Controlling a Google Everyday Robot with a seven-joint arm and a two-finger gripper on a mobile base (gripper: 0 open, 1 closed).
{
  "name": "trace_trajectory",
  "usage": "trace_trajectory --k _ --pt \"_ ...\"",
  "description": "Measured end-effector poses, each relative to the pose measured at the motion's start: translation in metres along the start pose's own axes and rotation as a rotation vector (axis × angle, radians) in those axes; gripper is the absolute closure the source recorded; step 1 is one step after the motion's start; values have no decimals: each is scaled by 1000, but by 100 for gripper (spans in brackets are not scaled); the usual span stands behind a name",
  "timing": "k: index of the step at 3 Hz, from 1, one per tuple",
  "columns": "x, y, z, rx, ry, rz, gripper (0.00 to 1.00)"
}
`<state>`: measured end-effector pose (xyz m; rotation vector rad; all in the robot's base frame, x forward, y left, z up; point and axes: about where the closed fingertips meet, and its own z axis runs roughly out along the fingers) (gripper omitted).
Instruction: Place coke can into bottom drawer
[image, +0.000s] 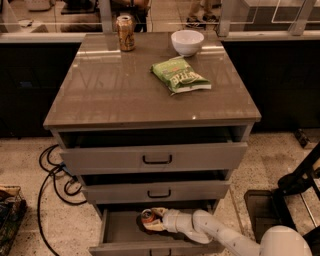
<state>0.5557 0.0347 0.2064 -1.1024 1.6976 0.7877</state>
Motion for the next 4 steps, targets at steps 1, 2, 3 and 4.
trace_trajectory --k 1,2,3,4 --pt "23 0 11 -6 13 8 100" --pt "24 0 11 -6 14 8 100" --pt "24 1 13 -9 13 9 84" --pt "23 3 14 -11 12 9 62"
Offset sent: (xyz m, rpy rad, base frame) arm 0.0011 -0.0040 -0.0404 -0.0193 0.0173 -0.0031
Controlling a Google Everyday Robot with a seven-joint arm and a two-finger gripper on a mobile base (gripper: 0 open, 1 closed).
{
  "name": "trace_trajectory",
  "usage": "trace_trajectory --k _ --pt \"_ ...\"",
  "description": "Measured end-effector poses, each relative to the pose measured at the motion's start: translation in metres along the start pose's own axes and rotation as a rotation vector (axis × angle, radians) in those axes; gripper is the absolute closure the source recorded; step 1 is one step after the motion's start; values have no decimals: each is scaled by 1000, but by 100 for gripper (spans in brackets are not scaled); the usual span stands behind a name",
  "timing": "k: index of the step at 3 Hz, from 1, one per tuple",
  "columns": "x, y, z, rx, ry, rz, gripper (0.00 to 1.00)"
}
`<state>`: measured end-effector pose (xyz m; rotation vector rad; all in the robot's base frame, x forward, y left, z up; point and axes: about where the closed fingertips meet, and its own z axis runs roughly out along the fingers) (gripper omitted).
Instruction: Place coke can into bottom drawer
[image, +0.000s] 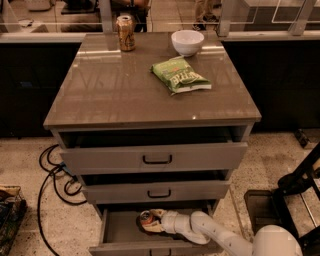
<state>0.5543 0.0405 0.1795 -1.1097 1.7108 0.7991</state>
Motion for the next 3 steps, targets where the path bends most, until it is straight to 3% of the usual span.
trace_trajectory --k 2,3 --pt "-2 5 5 -10 -4 2 0" --pt "-2 5 5 -10 -4 2 0"
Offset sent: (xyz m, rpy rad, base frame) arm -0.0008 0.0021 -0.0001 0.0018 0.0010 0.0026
